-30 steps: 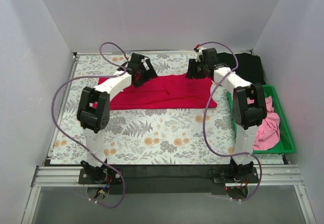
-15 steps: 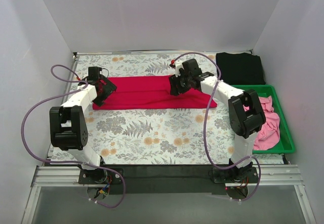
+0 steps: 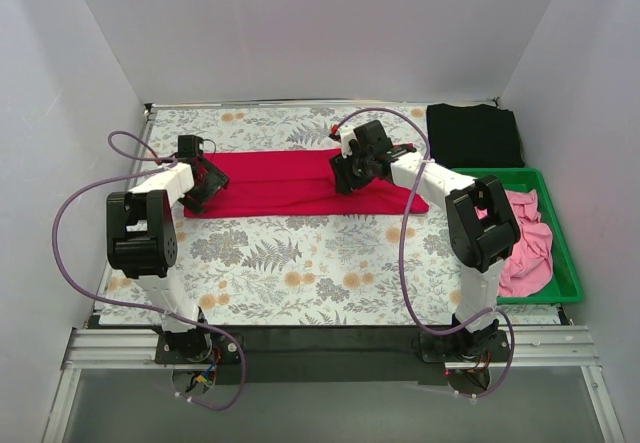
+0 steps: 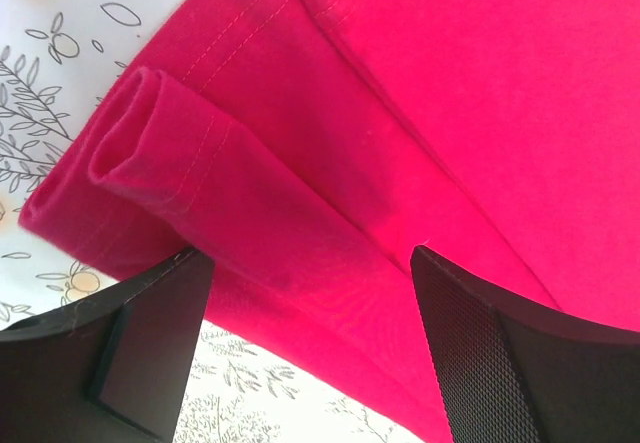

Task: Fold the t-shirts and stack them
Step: Fold the tshirt

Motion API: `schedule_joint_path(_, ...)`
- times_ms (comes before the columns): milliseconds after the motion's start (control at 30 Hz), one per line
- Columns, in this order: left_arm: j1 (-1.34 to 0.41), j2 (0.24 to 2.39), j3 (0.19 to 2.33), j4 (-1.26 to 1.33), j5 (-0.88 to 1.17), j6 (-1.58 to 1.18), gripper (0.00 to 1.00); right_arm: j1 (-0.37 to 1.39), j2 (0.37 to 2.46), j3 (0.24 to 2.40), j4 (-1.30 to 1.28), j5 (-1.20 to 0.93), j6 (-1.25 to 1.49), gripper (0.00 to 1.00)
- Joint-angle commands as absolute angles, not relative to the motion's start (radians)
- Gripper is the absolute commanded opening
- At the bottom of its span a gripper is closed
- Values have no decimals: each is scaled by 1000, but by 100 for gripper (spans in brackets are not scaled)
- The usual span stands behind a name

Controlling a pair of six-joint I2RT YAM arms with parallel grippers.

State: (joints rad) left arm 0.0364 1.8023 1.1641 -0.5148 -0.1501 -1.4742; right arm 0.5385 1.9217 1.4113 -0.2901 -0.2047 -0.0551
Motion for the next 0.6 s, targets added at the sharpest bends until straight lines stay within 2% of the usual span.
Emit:
schedule_joint_path(0,38,1809,1200,-503,-164,-1480,73,545,1927,1453,-293,-190,-69,50)
schedule_joint_path(367,38,1850,1284,-506,-150,-1493,73,546,1933,1470,-301,-144,-86,50)
schedule_joint_path(567,38,1933,1367,-506,-130,-1512,69,549,1945,1497,-302,-132,-104,50)
